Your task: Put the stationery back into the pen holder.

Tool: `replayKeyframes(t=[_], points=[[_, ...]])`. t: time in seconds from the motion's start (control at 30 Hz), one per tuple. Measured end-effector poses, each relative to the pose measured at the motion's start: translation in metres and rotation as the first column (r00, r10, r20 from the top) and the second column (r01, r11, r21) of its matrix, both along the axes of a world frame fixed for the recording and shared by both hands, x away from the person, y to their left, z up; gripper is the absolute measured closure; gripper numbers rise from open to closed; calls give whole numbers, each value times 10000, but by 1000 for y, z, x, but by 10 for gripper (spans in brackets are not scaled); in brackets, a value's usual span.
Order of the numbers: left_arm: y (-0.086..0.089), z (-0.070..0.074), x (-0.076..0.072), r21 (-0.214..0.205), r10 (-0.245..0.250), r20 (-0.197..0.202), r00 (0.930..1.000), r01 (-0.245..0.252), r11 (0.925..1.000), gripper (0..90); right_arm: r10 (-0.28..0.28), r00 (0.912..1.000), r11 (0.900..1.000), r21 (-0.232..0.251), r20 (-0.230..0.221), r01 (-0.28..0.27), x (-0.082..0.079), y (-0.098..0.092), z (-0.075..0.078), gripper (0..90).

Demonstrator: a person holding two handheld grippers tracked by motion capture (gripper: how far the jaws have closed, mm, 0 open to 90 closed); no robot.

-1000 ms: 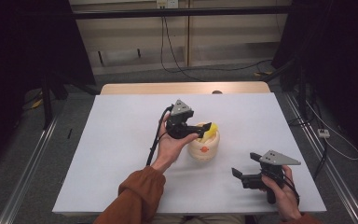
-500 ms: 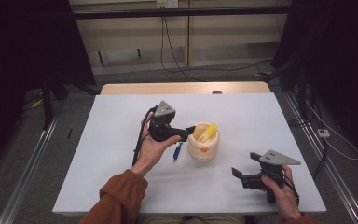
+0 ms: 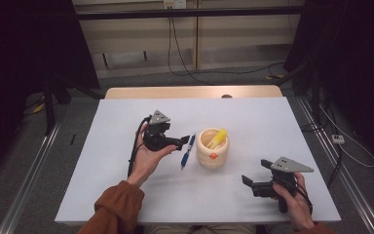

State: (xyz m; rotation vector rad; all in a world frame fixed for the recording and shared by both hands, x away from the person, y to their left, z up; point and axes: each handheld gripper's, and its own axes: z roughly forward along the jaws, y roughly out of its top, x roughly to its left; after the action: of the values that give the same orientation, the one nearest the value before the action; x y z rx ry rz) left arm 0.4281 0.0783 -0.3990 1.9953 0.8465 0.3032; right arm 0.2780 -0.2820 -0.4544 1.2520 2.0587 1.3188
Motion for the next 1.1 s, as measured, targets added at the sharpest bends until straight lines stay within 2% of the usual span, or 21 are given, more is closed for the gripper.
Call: replayKeyframes(t=[0.13,0.27,0.37,0.47,0.57,0.63,0.67,0.93,0.97,1.0,1.03,1.1], points=[[0,-8,5,381,159,-253,9996,-150,9992,93,-21,10000,10000,22,-6,21,0,0,0,42],[1,-13,10,436,714,-532,9960,-691,9967,106,32,10000,10000,-31,5,-32,0,0,0,42],[1,-18,15,563,798,-791,9937,-754,9956,119,-20,10000,10000,-2,13,20,0,0,0,42],[-3,-25,18,889,980,-1003,9901,-892,9920,124,31,10000,10000,-37,-5,-31,0,1,0,42],[-8,-29,21,892,1166,-1137,9867,-1067,9903,143,-15,10000,10000,-15,7,15,0,0,0,42],[-13,-31,22,1055,1351,-1146,9842,-1232,9868,169,-11,10000,10000,-20,14,11,0,0,0,42],[-15,-32,22,1212,1315,-1101,9852,-1180,9856,172,0,10000,10000,-28,19,0,0,0,0,42],[-33,-39,25,1367,1165,-1618,9799,-947,9861,262,1,10000,10000,-27,8,-1,0,0,0,42],[-36,-40,26,1437,1216,-1664,9785,-979,9848,270,9,10000,10000,-32,5,-9,0,0,0,42],[-37,-42,27,1692,1237,-1769,9764,-936,9811,288,3,10000,10000,-41,-2,-3,0,0,0,42],[-39,-44,27,1671,1305,-1828,9744,-1001,9809,305,6,10000,10000,-42,-4,-6,0,0,0,42],[-42,-47,28,1576,1243,-1843,9750,-955,9829,338,37,10000,10000,-30,-2,-37,0,0,0,42]])
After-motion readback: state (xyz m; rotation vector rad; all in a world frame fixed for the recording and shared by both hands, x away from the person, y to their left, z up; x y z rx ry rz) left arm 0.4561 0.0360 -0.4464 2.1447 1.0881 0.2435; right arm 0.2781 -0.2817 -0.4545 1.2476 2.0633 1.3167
